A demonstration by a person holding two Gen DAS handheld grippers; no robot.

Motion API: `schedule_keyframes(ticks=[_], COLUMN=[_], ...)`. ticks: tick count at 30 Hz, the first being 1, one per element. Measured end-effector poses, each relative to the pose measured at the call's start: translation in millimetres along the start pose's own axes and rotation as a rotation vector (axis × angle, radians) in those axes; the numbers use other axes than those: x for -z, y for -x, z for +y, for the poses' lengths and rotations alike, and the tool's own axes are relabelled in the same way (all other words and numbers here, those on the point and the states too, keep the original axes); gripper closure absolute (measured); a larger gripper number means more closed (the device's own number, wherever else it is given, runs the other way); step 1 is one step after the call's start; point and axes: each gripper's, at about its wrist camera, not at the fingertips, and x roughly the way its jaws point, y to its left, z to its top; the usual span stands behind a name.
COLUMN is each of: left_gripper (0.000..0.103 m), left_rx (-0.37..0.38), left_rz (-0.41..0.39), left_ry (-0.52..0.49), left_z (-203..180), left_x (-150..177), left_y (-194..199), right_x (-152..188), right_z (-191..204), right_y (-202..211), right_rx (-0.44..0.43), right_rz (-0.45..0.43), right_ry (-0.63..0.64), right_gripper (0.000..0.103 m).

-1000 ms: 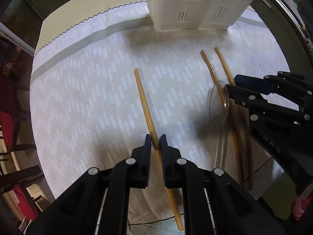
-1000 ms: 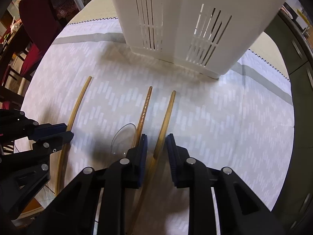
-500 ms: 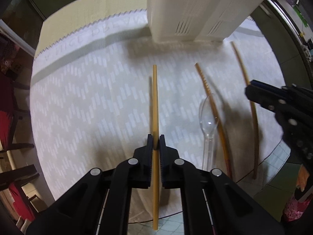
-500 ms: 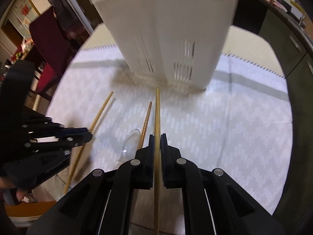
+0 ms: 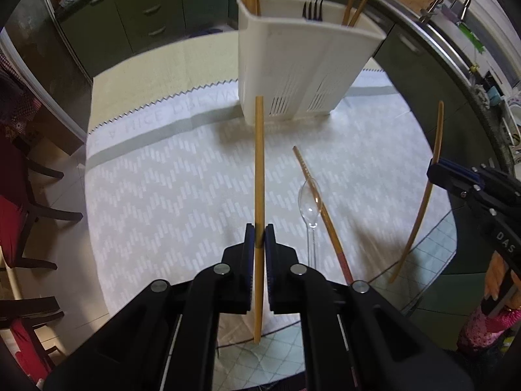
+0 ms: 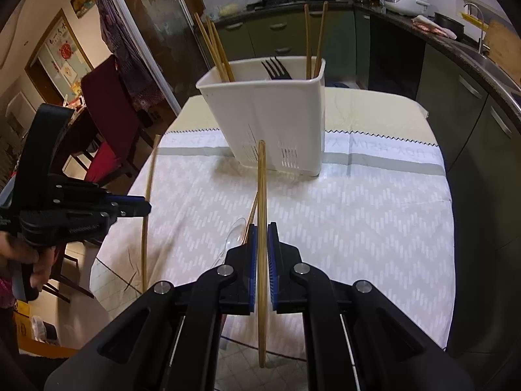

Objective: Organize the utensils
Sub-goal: 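Carry the chopstick to the caddy and drop it with the left gripper while the right carries its own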

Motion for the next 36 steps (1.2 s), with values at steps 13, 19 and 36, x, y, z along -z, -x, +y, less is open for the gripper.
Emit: schedule_keyframes(ticks=[13,19,36], left_gripper=[0.097,0.097,0.097], left_rx=[0.002,0.003,0.029], left_rz=[-0.099,-0.115,-0.276], left_ry=[-0.061,-0.069,-0.110], left_z=[-19,-24,-44], left_x=[23,21,-32], left_y=[48,56,130], right_x=[13,11,-11], right_z=[2,5,12], right_y=[42,55,87], right_rx=[-0.030,-0.028,-0.024], right_rz=[-0.093,-0.121,-0.175], right_ry=[0.001,0.016,0.049], right_gripper=[0.096,0.096,0.096])
